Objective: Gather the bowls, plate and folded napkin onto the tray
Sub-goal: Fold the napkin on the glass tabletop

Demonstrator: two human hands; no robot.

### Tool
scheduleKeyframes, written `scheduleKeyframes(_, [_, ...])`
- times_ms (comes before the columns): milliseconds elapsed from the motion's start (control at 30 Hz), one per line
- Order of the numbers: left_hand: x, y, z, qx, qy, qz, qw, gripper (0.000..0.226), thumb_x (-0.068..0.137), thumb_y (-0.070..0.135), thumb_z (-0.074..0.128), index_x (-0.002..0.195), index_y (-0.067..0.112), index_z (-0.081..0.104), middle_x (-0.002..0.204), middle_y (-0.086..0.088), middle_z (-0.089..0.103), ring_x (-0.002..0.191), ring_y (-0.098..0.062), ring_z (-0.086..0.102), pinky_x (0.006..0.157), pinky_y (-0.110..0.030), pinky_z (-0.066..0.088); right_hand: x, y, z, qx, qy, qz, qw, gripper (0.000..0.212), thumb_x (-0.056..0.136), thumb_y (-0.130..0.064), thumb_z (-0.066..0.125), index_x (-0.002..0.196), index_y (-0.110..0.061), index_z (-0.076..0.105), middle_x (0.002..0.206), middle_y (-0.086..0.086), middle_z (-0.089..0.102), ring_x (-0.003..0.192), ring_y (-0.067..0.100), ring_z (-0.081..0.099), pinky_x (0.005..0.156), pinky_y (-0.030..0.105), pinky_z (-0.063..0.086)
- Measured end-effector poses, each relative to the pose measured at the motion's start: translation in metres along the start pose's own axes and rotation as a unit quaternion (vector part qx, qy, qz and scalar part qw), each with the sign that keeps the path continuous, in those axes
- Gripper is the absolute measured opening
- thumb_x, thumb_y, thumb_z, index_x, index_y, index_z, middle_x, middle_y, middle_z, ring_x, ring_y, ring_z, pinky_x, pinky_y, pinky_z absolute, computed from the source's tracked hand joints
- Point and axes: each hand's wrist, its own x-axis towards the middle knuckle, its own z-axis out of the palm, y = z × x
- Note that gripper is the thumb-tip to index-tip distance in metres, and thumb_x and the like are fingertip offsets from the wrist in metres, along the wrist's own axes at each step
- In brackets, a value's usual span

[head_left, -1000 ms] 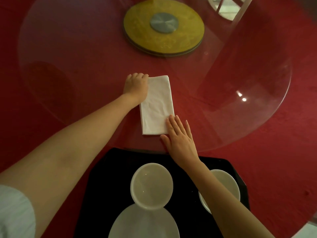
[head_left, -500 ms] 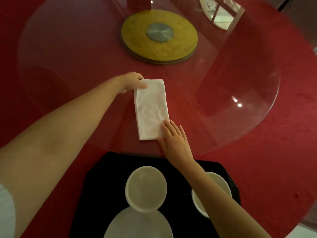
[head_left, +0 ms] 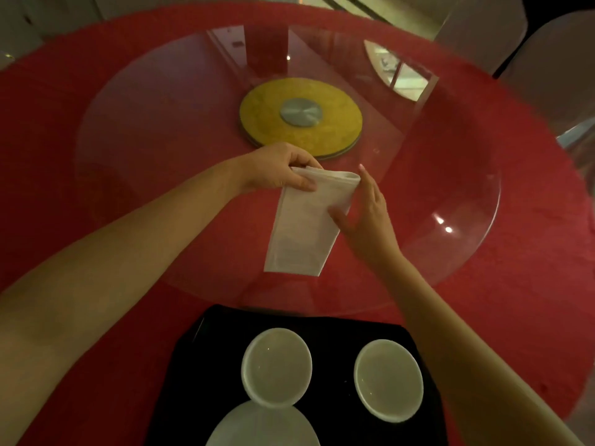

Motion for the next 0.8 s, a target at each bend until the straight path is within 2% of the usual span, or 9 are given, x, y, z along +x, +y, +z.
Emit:
scheduleKeyframes(67, [-0.003, 0.016, 0.0, 0.04, -0.003, 0.024, 0.999, 0.03, 0.077, 0.008, 0.071, 0.106, 0.012, 0.066, 0.086, 0.01, 0.064, 0.071, 0.011, 0.058, 0.065, 0.0, 0.043, 0.012, -0.011, -0.02, 0.079, 0.012, 0.003, 0.997, 0.066, 0.081, -0.013, 0.068, 0.138, -0.008, 0.034, 0.131, 0.007, 0.051, 0.115, 0.02, 0.051, 0.093, 0.024, 0.042])
scheduleKeyframes(133, [-0.004, 0.029, -0.002, 0.087, 0.013, 0.048, 0.995, 0.031, 0.077, 0.008, 0.071, 0.107, 0.01, 0.065, 0.089, 0.004, 0.064, 0.074, 0.005, 0.057, 0.067, -0.002, 0.041, 0.021, -0.018, -0.037, 0.118, 0.032, 0.002, 0.992, 0.042, 0.078, -0.006, 0.068, 0.119, -0.009, 0.055, 0.102, -0.002, 0.062, 0.089, 0.013, 0.06, 0.074, 0.015, 0.049])
scheduleKeyframes(233, [-0.001, 0.042, -0.006, 0.151, 0.078, 0.083, 0.982, 0.031, 0.076, 0.008, 0.071, 0.106, 0.006, 0.066, 0.097, -0.012, 0.068, 0.084, -0.011, 0.057, 0.073, -0.018, 0.043, 0.034, -0.023, -0.052, 0.067, 0.044, -0.016, 0.997, 0.015, 0.077, -0.006, 0.069, 0.091, -0.007, 0.065, 0.077, -0.003, 0.062, 0.064, 0.004, 0.052, 0.057, 0.005, 0.04])
scheduleKeyframes(333, [0.003, 0.051, -0.005, 0.202, 0.138, 0.138, 0.96, 0.028, 0.074, 0.008, 0.071, 0.102, 0.005, 0.068, 0.097, -0.014, 0.071, 0.082, -0.013, 0.058, 0.067, -0.016, 0.041, 0.041, -0.026, -0.057, 0.058, 0.099, -0.022, 0.993, 0.009, 0.077, -0.008, 0.068, 0.077, -0.012, 0.06, 0.061, -0.014, 0.051, 0.053, -0.002, 0.044, 0.051, 0.01, 0.035])
scheduleKeyframes(400, [0.005, 0.053, -0.002, 0.236, 0.165, 0.17, 0.942, 0.024, 0.074, 0.008, 0.07, 0.098, 0.005, 0.07, 0.094, -0.013, 0.072, 0.084, -0.018, 0.062, 0.07, -0.022, 0.043, 0.041, -0.024, -0.058, 0.056, 0.136, -0.043, 0.988, 0.014, 0.078, -0.01, 0.066, 0.073, -0.018, 0.056, 0.061, -0.012, 0.051, 0.054, 0.001, 0.045, 0.055, 0.021, 0.038])
scheduleKeyframes(467, [0.005, 0.051, 0.006, 0.265, 0.179, 0.189, 0.929, 0.021, 0.074, 0.009, 0.069, 0.094, 0.006, 0.071, 0.091, -0.013, 0.072, 0.086, -0.025, 0.064, 0.075, -0.033, 0.045, 0.036, -0.017, -0.055, 0.034, 0.152, -0.069, 0.985, 0.013, 0.08, -0.01, 0.065, 0.073, -0.016, 0.055, 0.067, -0.002, 0.058, 0.061, 0.013, 0.05, 0.058, 0.031, 0.039])
scheduleKeyframes(567, [-0.004, 0.032, 0.033, 0.293, 0.179, 0.194, 0.919, 0.02, 0.075, 0.008, 0.065, 0.094, 0.007, 0.07, 0.092, -0.014, 0.07, 0.089, -0.029, 0.062, 0.075, -0.037, 0.046, 0.015, 0.004, -0.042, -0.025, 0.144, -0.079, 0.986, 0.005, 0.081, -0.01, 0.063, 0.078, -0.009, 0.059, 0.075, 0.006, 0.063, 0.069, 0.022, 0.055, 0.059, 0.034, 0.04])
scheduleKeyframes(700, [-0.038, -0.017, 0.092, 0.328, 0.128, 0.175, 0.919, 0.022, 0.074, 0.004, 0.064, 0.095, 0.004, 0.069, 0.091, -0.022, 0.067, 0.088, -0.036, 0.063, 0.075, -0.043, 0.052, -0.047, 0.042, -0.018, -0.056, 0.079, -0.058, 0.994, 0.011, 0.078, -0.007, 0.066, 0.089, -0.008, 0.066, 0.085, 0.008, 0.069, 0.08, 0.027, 0.063, 0.064, 0.039, 0.05])
scheduleKeyframes(800, [-0.065, -0.05, 0.128, 0.325, 0.061, 0.123, 0.936, 0.018, 0.079, 0.014, 0.063, 0.094, 0.009, 0.069, 0.1, -0.014, 0.068, 0.094, -0.032, 0.061, 0.079, -0.042, 0.051, -0.093, 0.065, -0.005, -0.068, -0.018, -0.065, 0.995, 0.022, 0.074, -0.003, 0.07, 0.095, -0.01, 0.069, 0.09, 0.007, 0.069, 0.081, 0.024, 0.065, 0.066, 0.037, 0.055])
